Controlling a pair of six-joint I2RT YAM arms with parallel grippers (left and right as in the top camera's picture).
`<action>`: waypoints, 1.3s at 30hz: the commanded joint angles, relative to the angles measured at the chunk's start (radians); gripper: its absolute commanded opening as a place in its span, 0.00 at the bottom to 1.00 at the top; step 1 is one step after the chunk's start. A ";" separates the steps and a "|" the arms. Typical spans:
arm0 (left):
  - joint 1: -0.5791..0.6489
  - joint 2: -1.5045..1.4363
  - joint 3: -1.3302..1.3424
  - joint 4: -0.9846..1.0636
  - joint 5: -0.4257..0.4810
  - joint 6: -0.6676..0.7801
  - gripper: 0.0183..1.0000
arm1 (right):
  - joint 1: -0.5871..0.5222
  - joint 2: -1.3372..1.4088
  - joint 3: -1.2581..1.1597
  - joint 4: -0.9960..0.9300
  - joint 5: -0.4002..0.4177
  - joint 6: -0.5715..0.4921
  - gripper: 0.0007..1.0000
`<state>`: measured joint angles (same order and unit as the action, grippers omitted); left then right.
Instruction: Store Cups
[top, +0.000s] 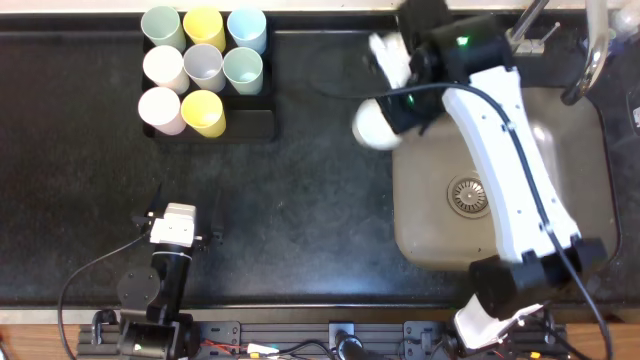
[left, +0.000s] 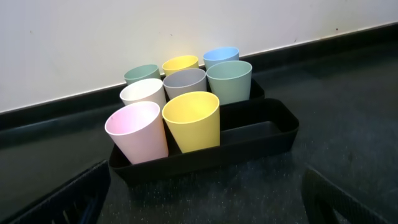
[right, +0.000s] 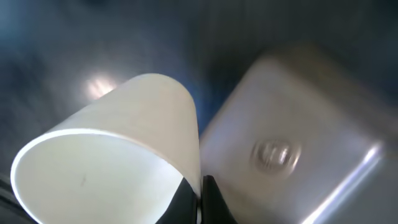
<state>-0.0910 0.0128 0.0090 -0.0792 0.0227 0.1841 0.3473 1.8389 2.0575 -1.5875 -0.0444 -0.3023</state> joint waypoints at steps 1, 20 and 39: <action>0.003 -0.010 -0.001 -0.004 0.002 0.010 1.00 | 0.105 0.036 0.198 0.008 -0.011 0.062 0.04; 0.003 -0.010 -0.001 -0.004 0.002 0.010 1.00 | 0.358 0.499 0.576 0.109 0.088 0.145 0.04; 0.003 -0.010 -0.001 -0.004 0.002 0.010 1.00 | 0.362 0.605 0.576 0.150 0.096 0.115 0.04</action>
<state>-0.0910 0.0128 0.0090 -0.0792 0.0227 0.1841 0.7013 2.4275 2.5992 -1.4406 0.0452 -0.1772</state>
